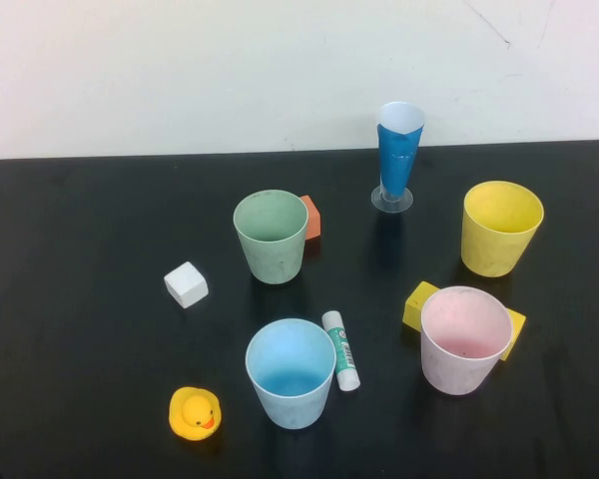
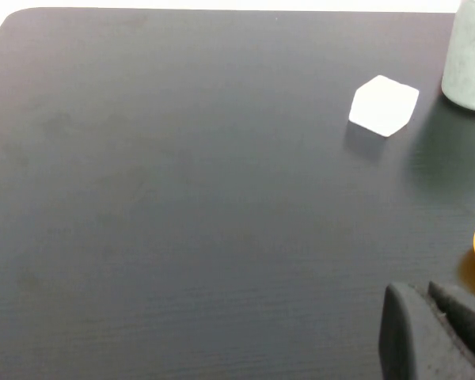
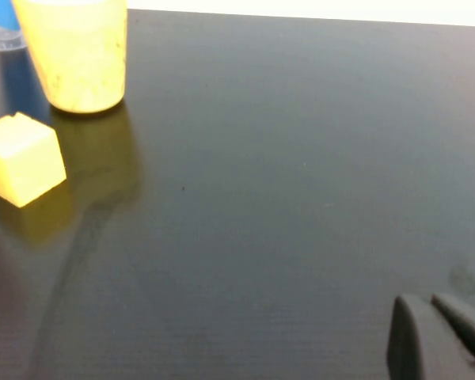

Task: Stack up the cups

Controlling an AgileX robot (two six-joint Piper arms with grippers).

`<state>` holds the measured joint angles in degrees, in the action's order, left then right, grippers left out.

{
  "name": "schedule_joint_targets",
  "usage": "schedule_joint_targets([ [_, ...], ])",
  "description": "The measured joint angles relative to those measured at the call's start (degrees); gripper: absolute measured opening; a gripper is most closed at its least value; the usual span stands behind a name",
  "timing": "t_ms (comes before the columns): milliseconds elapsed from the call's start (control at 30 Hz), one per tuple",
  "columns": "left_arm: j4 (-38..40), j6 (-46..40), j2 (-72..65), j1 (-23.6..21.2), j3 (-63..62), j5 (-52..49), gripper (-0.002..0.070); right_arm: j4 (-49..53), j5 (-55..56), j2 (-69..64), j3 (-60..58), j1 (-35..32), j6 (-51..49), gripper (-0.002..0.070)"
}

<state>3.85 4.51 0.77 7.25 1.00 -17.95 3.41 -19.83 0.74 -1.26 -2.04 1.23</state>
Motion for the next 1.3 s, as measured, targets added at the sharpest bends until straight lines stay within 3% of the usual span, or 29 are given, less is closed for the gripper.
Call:
schedule_joint_targets([
  [633, -1.32, -0.12, 0.00, 0.00, 0.12, 2.44, -0.0002, 0.09, 4.90, 0.00, -0.35, 0.00, 0.10, -0.0003],
  [800, -7.55, -0.12, 0.00, 0.00, 0.22, 19.20, -0.0002, 0.09, 20.65, 0.00, -0.35, 0.00, 0.18, -0.0003],
  [1100, -9.48, 0.25, 0.00, 0.00, 0.22, 56.76, -0.0002, 0.09, 48.47, 0.00, -0.35, 0.00, 1.33, -0.0003],
  [1300, -6.97, 0.37, 0.10, 0.00, 0.22, 60.44, -0.0002, -1.27, 53.81, 0.00, -0.35, 0.00, 3.41, -0.0003],
])
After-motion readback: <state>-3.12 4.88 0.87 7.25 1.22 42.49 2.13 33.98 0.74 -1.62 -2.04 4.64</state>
